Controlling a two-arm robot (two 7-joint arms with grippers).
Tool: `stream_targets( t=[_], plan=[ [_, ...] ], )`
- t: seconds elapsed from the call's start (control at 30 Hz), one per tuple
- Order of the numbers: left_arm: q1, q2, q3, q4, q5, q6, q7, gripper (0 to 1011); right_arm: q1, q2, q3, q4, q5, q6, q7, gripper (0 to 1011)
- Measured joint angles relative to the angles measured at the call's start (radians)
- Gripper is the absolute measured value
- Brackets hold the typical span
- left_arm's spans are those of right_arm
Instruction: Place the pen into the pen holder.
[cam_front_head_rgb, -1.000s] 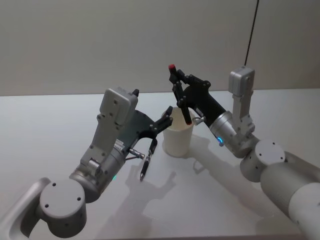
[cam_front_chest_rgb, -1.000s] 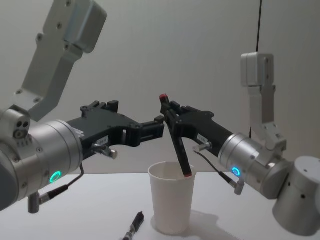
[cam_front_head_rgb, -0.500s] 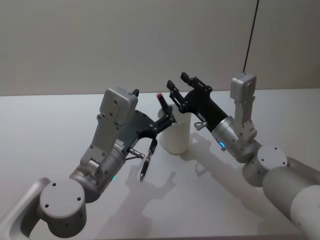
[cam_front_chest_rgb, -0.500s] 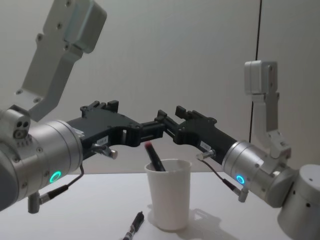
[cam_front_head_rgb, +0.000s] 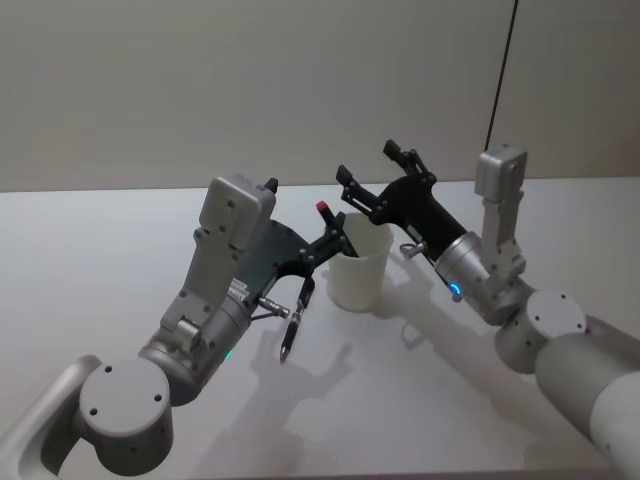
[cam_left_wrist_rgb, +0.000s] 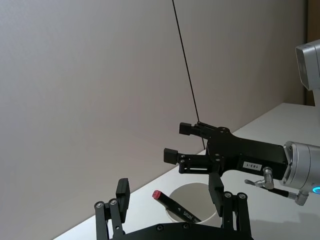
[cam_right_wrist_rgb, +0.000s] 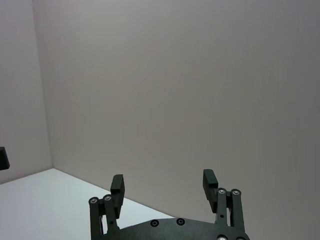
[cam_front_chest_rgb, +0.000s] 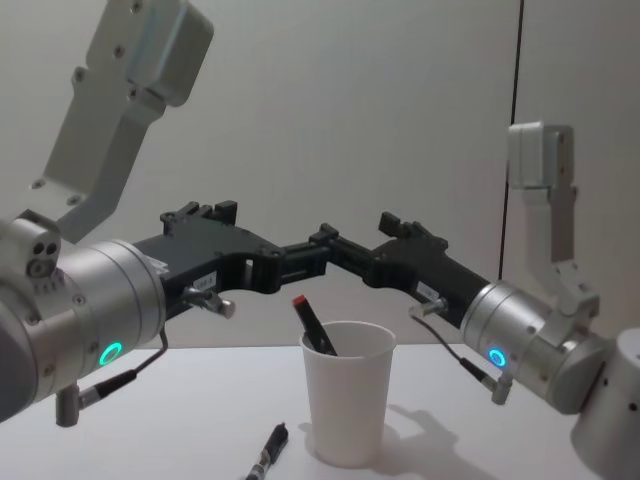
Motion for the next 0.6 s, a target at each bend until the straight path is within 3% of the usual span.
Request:
stream_targets(
  t=[0.13,0.23,0.33,0.43,0.6],
  plan=[
    [0.0,0.0,0.0,0.0,0.0,0.0,0.0,1002,-0.024,0.011,0.01,-0.06,-0.004,0.042,-0.007,1001],
    [0.0,0.0,0.0,0.0,0.0,0.0,0.0,1000,-0.07,0.025,0.014,-0.161,-0.018,0.102,-0.026,1001],
    [0.0,0.0,0.0,0.0,0.0,0.0,0.0,1002,-0.138,0.044,0.018,-0.311,-0.038,0.204,-0.056,1001],
    [0.0,0.0,0.0,0.0,0.0,0.0,0.0,1002,-0.178,0.056,0.021,-0.399,-0.047,0.258,-0.075,1001],
    [0.0,0.0,0.0,0.0,0.0,0.0,0.0,1002,-0.263,0.082,0.03,-0.585,-0.068,0.414,-0.118,1001]
  ],
)
